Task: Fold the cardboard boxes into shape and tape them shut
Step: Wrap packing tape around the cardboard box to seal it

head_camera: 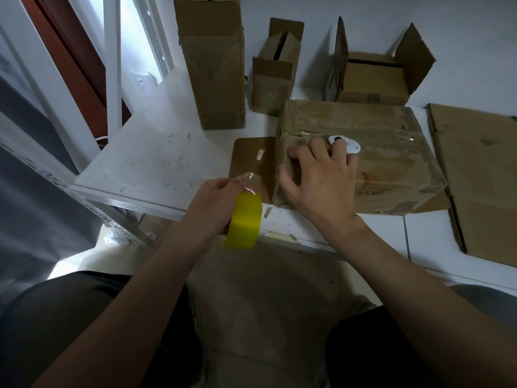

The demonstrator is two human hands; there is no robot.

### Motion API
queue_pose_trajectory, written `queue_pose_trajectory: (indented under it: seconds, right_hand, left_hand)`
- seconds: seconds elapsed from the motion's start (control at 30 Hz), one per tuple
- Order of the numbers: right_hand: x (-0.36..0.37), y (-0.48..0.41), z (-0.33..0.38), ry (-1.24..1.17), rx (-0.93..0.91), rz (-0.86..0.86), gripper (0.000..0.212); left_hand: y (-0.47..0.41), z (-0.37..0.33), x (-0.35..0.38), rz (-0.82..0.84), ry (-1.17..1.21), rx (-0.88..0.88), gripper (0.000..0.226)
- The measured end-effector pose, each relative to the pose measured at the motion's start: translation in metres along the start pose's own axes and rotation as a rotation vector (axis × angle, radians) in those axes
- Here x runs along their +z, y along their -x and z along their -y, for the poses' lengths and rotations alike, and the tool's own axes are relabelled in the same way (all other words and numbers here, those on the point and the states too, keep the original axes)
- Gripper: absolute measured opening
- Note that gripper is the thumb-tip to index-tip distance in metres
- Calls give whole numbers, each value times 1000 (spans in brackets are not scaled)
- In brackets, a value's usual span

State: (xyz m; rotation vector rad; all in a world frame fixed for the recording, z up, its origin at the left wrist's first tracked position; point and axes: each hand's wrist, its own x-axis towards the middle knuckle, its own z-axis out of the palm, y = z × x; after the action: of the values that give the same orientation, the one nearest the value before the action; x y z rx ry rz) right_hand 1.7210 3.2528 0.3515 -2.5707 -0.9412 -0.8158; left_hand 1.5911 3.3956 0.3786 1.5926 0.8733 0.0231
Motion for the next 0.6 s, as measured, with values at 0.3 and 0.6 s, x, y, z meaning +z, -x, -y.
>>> queue_pose_trajectory:
  seconds: [0.3,0.6]
  right_hand:
    - [13,-4,9,127,-14,16,44]
    - [-19,-5,-21,-137,-102,119,53]
  left_hand:
    - [-2,-1,-1,-14,30,4,30]
    - [9,-15,4,-19,-3,149,9]
